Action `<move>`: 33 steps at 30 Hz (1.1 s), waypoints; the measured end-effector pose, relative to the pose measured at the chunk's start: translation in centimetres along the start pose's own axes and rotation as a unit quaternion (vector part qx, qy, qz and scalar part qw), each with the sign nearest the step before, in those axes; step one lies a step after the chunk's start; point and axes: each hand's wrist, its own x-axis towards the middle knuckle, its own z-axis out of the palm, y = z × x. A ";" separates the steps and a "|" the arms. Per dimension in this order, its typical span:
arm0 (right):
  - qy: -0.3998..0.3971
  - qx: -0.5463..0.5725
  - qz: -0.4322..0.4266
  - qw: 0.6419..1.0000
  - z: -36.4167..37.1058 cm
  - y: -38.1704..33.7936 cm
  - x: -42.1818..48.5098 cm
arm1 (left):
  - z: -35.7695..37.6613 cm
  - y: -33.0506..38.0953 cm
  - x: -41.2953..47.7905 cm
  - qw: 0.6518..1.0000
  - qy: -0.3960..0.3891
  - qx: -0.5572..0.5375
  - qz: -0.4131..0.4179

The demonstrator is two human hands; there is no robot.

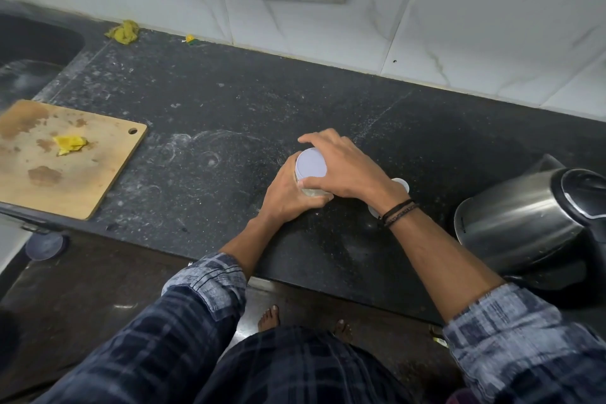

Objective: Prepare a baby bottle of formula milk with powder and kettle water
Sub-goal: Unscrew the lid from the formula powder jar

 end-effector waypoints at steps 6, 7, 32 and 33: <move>0.006 -0.003 -0.015 1.000 0.1 0.1 -0.1 | 0.0 -0.2 0.2 1.000 0.000 -0.001 0.003; 0.018 -0.007 -0.013 1.000 0.1 0.1 -0.1 | 0.0 -0.2 0.1 1.000 0.000 0.000 0.002; -0.001 0.010 -0.015 1.000 0.3 -0.2 -0.6 | -0.5 1.4 -0.6 0.999 -0.014 -0.041 0.017; 0.007 0.003 -0.011 1.000 0.4 -0.2 -0.5 | -0.6 1.5 -0.6 0.999 -0.013 -0.041 0.019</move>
